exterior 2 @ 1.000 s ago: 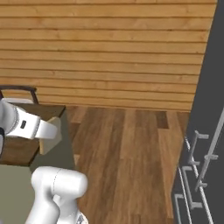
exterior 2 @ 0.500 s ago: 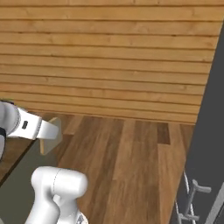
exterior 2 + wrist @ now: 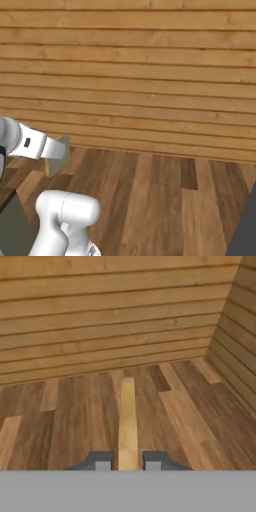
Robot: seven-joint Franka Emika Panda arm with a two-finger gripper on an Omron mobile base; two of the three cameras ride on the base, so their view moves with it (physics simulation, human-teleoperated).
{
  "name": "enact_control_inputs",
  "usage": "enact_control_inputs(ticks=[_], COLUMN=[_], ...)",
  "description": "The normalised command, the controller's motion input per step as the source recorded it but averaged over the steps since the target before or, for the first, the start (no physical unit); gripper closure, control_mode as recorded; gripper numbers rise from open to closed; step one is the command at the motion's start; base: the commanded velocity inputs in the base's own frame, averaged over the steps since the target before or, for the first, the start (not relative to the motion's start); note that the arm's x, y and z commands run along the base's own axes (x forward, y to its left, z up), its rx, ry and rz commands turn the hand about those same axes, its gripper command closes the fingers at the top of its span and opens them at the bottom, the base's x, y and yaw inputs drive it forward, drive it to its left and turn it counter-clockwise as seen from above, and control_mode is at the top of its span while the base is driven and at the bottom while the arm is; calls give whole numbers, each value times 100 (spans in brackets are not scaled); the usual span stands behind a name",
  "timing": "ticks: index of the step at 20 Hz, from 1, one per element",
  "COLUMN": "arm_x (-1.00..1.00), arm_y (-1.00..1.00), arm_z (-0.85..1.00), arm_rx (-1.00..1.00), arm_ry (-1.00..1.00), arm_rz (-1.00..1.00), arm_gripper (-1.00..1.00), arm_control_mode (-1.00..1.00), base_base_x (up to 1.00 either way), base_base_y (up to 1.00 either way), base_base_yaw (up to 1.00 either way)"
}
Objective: Start the toaster. Once the lever pops up, take the bread to the plate on the dining counter.
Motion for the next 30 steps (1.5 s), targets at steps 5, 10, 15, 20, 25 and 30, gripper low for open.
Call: enact_control_inputs(ticks=[5,10,15,20,25,30], arm_x=[0,0,0,0,0,0], arm_y=[0,0,0,0,0,0], arm_z=[0,0,0,0,0,0], arm_rx=[0,0,0,0,0,0], arm_ry=[0,0,0,0,0,0], arm_rz=[0,0,0,0,0,0], arm_gripper=[100,100,100,100,100,100], arm_control_mode=[100,100,100,100,100,100], base_base_x=[100,100,100,100,86,60], base_base_y=[0,0,-12,-20,-28,-22], base_base_yaw=[24,56,71,76,85,91])
